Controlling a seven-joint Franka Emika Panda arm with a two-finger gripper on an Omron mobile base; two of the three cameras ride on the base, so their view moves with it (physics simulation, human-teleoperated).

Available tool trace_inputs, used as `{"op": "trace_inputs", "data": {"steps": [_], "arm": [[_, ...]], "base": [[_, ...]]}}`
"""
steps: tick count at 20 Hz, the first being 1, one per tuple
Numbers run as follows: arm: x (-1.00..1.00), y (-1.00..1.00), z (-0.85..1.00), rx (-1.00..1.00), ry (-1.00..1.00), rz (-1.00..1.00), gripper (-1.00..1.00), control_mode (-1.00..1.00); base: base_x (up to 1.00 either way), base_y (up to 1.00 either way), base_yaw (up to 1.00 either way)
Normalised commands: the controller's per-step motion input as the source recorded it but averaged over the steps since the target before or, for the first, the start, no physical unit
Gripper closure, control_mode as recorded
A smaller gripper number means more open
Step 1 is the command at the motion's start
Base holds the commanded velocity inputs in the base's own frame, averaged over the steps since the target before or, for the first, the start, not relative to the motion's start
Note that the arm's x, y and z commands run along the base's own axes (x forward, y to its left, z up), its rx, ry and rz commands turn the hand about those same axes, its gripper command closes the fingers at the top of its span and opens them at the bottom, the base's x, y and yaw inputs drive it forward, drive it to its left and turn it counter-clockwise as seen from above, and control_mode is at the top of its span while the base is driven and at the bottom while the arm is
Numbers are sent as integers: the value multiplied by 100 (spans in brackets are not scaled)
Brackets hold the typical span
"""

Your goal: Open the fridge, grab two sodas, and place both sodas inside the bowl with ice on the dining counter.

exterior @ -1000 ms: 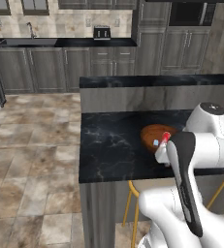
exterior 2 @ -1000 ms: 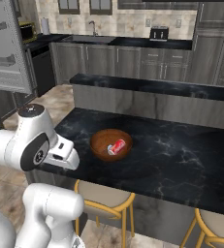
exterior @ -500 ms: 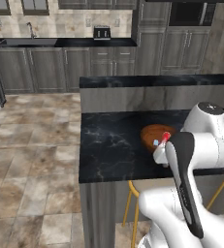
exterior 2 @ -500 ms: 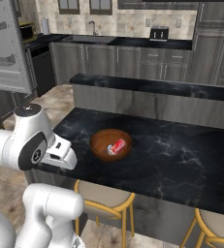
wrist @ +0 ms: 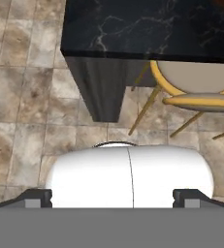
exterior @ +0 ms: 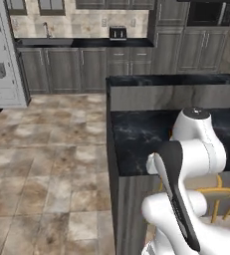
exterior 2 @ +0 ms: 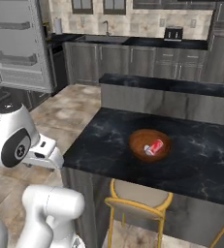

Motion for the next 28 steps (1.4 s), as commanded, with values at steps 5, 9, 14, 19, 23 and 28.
{"op": "trace_inputs", "data": {"steps": [5, 9, 14, 19, 23, 28], "arm": [[0, 0, 0, 0, 0, 0, -100, 100], [0, 0, 0, 0, 0, 0, -100, 100], [0, 0, 0, 0, 0, 0, -100, 100], [0, 0, 0, 0, 0, 0, -100, 100], [0, 0, 0, 0, 0, 0, -100, 100], [0, 0, 0, 0, 0, 0, -100, 100]], "base": [[-24, 100, 17], [-8, 100, 26], [0, 99, 36], [10, 86, 39], [62, 41, 36], [94, 9, 31]]}}
